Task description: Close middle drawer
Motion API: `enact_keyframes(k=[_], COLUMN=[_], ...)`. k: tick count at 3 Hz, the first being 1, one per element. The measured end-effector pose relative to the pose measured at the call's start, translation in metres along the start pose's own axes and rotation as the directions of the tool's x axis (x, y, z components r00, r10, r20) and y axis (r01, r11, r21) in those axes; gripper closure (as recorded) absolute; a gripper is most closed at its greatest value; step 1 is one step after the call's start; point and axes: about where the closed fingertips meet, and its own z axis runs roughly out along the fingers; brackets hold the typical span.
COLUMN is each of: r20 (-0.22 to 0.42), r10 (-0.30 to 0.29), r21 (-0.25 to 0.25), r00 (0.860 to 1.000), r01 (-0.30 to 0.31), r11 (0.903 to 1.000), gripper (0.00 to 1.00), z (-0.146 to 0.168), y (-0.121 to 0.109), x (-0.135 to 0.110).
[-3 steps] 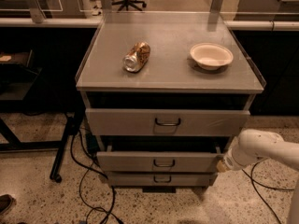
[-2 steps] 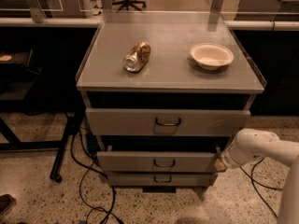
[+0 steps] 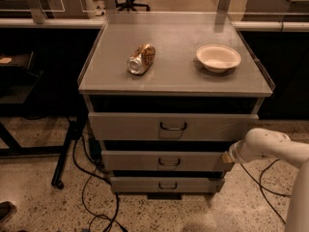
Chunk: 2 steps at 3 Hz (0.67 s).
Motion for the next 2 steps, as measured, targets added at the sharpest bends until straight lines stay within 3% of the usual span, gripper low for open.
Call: enact_keyframes(k=[1, 2], r20=[0.000, -0.041], r10=[0.000, -0.016], r21=[0.000, -0.033], r00=[1.000, 0.999], r01=[0.000, 0.015], r11=[1.0000, 0.9993], gripper=[1.00, 1.00], z=[0.000, -0.014], y=[0.000, -0.002], x=[0.000, 0.011])
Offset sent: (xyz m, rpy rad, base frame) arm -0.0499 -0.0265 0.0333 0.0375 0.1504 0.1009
